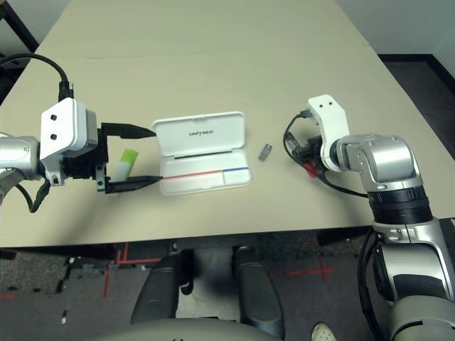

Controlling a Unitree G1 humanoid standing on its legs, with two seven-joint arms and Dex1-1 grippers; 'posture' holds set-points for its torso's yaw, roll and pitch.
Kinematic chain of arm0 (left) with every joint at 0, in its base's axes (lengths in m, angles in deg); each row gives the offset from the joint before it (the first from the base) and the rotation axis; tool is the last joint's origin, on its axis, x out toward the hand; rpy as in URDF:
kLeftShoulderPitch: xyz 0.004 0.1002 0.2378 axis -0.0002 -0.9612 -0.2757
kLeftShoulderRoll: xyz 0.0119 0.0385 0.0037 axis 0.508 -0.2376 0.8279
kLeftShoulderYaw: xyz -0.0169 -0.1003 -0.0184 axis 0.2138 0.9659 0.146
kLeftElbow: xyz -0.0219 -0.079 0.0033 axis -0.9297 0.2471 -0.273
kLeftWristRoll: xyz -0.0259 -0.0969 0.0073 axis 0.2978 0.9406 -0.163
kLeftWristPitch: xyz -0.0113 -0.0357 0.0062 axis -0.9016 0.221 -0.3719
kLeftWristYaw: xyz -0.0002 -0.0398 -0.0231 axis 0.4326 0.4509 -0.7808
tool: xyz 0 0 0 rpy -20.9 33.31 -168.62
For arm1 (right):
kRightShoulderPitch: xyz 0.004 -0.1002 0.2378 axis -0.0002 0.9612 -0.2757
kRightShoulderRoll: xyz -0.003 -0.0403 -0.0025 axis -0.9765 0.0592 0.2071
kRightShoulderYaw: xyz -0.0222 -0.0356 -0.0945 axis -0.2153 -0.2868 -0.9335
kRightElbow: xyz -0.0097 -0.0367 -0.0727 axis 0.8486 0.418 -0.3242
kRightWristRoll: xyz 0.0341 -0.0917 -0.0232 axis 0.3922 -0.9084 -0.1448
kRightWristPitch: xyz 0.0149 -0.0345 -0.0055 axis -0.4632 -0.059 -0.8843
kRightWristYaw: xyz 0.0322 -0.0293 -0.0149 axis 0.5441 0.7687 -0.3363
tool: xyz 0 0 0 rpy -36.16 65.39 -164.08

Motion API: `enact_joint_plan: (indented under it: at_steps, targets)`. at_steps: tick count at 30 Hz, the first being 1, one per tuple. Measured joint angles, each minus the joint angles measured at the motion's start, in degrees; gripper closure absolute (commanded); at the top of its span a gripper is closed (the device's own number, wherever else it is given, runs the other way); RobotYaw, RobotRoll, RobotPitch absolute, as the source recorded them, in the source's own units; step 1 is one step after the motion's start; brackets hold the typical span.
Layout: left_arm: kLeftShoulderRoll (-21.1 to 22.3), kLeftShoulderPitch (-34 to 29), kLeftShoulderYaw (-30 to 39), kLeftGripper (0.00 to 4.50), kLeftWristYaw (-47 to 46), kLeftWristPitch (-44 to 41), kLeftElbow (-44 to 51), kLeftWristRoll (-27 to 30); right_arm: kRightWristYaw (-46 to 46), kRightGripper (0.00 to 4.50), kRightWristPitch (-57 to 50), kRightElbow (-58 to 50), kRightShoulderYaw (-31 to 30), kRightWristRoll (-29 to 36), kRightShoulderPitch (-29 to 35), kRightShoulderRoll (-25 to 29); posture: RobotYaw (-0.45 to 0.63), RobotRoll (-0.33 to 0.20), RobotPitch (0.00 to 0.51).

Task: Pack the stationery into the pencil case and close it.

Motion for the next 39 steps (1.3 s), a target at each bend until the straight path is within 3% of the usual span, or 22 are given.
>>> enact_joint_plan:
  at_steps: [7,12,16,27,39]
  targets:
    - [0.3,-0.1,0.0,0.0,0.0,0.0,0.0,0.2,-10.1,4.01,2.9,-3.0,-5.3,0.6,-2.0,12.6,0.01,0.0,0.209]
    - [0.6,-0.2,0.0,0.0,0.2,0.0,0.0,0.3,-23.5,4.01,14.1,-4.4,-9.6,0.2,-2.8,22.1,0.01,0.0,0.206]
    - [0.8,-0.8,0.0,0.0,0.3,0.2,0.0,0.3,-33.6,4.01,25.3,-4.1,-10.3,-1.0,-3.5,24.3,0.01,0.0,0.202]
    - [1.7,-2.1,0.0,0.0,0.3,1.1,-0.2,-0.1,-49.8,4.01,45.5,-1.8,-14.3,-5.8,-7.1,19.1,0.02,0.0,0.193]
    - [2.1,-2.7,-0.3,0.0,0.1,1.7,-0.1,-0.8,-52.5,4.01,54.5,6.8,-20.1,-14.0,-16.3,4.3,0.05,0.0,0.18]
